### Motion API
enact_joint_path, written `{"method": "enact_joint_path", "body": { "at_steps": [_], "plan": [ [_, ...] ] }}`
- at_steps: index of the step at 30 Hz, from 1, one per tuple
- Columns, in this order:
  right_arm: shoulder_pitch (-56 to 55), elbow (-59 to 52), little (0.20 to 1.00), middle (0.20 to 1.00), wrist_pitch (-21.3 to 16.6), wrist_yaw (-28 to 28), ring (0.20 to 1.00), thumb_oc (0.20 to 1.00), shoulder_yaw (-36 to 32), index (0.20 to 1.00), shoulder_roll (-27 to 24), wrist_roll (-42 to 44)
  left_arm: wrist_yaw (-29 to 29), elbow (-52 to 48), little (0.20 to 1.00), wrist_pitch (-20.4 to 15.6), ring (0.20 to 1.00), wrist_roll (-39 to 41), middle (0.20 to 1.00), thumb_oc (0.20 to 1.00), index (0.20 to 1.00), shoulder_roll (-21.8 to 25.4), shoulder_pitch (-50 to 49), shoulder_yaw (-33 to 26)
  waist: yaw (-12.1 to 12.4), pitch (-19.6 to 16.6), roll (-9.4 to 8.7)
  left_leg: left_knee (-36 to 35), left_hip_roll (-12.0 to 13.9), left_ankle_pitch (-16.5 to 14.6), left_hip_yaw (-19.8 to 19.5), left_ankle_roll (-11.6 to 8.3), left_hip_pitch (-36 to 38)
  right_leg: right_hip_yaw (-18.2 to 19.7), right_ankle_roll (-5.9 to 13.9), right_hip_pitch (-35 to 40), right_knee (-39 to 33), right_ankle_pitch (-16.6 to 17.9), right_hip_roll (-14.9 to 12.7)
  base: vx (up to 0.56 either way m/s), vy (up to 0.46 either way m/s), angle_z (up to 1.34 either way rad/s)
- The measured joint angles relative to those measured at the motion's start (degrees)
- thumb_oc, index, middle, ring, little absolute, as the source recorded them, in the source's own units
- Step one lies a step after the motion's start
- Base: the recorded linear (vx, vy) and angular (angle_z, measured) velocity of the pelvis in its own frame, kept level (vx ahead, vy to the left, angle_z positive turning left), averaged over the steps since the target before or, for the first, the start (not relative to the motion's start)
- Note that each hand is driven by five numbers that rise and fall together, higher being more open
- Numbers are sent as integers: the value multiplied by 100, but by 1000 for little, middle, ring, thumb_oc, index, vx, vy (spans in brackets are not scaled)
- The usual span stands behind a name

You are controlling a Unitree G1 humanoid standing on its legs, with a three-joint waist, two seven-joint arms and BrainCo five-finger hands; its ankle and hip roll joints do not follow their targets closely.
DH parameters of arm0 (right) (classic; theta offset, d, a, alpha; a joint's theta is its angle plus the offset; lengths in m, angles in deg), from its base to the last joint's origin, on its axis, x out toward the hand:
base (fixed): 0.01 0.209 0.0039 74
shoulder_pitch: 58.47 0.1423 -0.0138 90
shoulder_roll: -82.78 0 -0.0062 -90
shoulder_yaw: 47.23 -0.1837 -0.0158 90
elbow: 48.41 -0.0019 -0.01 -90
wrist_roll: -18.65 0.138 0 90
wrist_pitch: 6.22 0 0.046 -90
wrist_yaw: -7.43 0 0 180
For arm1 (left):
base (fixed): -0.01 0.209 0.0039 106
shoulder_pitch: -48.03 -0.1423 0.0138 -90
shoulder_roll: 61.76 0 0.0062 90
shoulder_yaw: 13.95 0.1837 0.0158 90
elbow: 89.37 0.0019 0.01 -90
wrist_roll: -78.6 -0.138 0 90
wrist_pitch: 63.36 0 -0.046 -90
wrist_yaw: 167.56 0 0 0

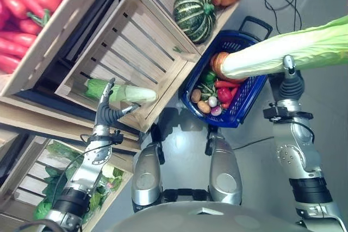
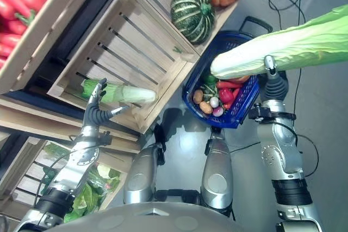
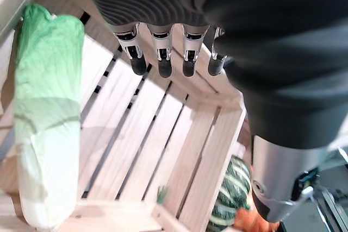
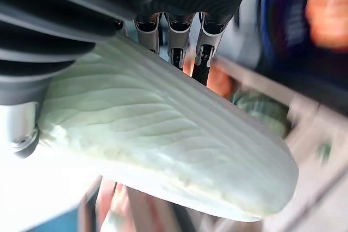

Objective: Pick up fruits and vegetables into the basket

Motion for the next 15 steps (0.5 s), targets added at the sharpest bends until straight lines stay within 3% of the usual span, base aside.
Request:
{"method": "enact_joint_path", "body": {
  "at_steps": [6, 15],
  "plan": [
    [372, 1087, 200, 200, 100, 836, 200, 200, -80, 200, -211, -686, 33, 9, 1000, -2, 1000, -173, 1000, 1000, 1000, 116, 116, 14, -139, 123, 261, 227, -6, 1, 58, 23, -577, 69, -57, -756, 498, -129, -128, -67, 15, -6],
    [1742, 2419, 200, 200, 1065, 1525, 200, 200, 181, 200, -664, -1156, 543, -25, 1000, 23, 1000, -364, 1000, 1000, 1000, 365, 860, 284, 44, 102, 324, 436, -137, 173, 120, -4, -1387, 115, -215, -1904, 1236, -243, -360, -51, -2, 1]
  ]
}}
